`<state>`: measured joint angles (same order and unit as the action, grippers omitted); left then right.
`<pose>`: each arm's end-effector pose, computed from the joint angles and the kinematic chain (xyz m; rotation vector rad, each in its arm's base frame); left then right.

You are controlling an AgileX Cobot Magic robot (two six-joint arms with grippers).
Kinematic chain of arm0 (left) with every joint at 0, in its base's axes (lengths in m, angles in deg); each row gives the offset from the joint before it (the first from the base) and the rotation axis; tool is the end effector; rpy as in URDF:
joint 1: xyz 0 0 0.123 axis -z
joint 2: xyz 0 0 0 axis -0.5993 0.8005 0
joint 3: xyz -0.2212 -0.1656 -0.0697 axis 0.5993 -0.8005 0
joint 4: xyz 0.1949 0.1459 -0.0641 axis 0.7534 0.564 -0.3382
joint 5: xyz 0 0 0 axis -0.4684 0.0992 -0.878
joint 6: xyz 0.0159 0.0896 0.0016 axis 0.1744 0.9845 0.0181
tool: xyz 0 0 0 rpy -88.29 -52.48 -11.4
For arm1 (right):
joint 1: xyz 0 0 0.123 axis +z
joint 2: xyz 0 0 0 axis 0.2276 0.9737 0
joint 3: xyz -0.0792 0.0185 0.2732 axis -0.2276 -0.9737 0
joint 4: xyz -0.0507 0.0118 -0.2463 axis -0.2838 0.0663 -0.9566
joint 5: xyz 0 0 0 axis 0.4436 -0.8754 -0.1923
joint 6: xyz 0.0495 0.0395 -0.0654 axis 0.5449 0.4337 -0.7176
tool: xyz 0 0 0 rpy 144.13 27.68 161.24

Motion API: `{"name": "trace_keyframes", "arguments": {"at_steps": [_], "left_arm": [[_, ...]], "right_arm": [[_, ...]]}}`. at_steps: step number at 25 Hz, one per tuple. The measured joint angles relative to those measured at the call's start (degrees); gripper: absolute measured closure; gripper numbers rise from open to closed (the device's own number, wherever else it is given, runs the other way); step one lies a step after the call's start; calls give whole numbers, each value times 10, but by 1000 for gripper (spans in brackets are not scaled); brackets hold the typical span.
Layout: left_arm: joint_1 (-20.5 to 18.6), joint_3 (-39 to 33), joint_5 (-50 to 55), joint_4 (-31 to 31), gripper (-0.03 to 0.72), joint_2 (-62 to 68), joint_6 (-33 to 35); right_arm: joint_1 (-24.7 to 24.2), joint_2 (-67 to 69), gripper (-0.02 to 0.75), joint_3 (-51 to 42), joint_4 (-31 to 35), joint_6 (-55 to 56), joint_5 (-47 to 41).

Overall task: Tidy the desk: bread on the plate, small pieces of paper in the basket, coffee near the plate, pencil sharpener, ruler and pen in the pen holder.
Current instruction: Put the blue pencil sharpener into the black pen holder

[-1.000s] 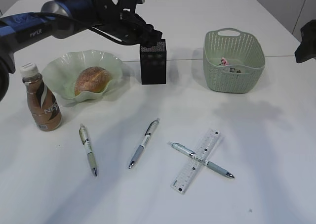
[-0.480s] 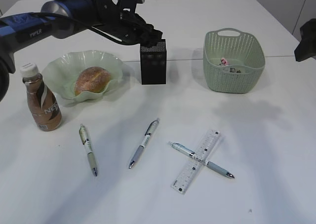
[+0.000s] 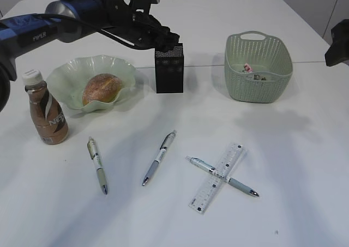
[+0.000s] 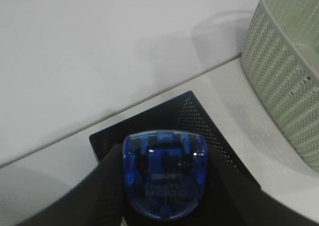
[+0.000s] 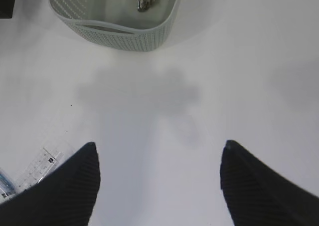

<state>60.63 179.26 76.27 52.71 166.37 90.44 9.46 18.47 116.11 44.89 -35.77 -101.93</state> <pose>0.5234 -0.2444 0.1958 0.4406 2.1646 -0.4301 0.3118 -0.0160 0.3142 0.0388 2.5339 0.0239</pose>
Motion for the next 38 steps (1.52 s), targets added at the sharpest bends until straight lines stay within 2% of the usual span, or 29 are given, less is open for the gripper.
{"name": "trace_keyframes", "arguments": {"at_steps": [13, 28, 38], "left_arm": [[-3, 0, 0, -10, 326, 0, 0], [-3, 0, 31, -14, 325, -16, 0], [-3, 0, 128, 71, 341, -73, 0]], "right_arm": [[0, 0, 153, 0, 0, 0, 2], [0, 0, 153, 0, 0, 0, -4], [0, 0, 153, 0, 20, 0, -73]]}}
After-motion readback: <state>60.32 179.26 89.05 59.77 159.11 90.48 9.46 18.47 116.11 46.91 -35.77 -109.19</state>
